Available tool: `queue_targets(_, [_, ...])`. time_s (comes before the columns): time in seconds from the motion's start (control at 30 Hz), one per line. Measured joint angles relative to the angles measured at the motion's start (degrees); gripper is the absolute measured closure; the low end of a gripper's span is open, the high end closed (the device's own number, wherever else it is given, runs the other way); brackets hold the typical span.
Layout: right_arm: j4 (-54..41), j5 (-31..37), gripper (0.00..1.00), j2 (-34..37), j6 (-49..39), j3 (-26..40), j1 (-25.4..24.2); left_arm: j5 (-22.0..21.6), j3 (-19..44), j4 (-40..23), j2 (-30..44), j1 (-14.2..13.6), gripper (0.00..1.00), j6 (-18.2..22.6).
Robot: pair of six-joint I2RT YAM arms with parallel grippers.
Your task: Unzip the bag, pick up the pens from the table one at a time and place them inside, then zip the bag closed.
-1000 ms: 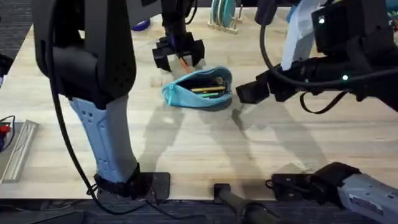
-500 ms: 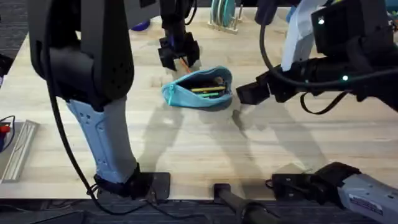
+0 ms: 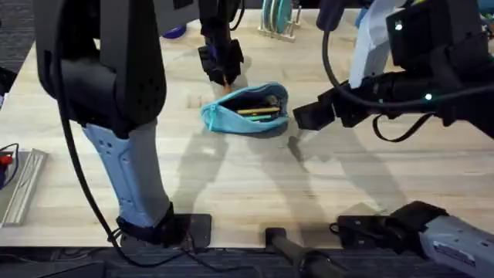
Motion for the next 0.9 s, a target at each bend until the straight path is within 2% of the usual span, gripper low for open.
queue_targets(0.27, [-0.65, 0.00, 0.003, 0.01, -0.01, 0.00, 0.00, 0.02, 0.27, -0.65, 0.00, 0.00, 0.958, -0.02])
queue_targets(0.43, [-0.90, 0.00, 0.003, -0.01, 0.01, 0.00, 0.00, -1.62, 1.44, -4.13, 0.34, 0.17, 0.958, -0.02])
queue_targets(0.63, [-0.90, 0.00, 0.004, 0.01, -0.01, 0.00, 0.00, -3.38, 6.22, -9.87, 0.98, 0.80, 0.958, 0.24])
queue_targets(0.9, [-0.90, 0.00, 0.003, 0.01, -0.01, 0.00, 0.00, -4.64, 15.60, -15.70, 0.98, 0.85, 0.957, 2.25])
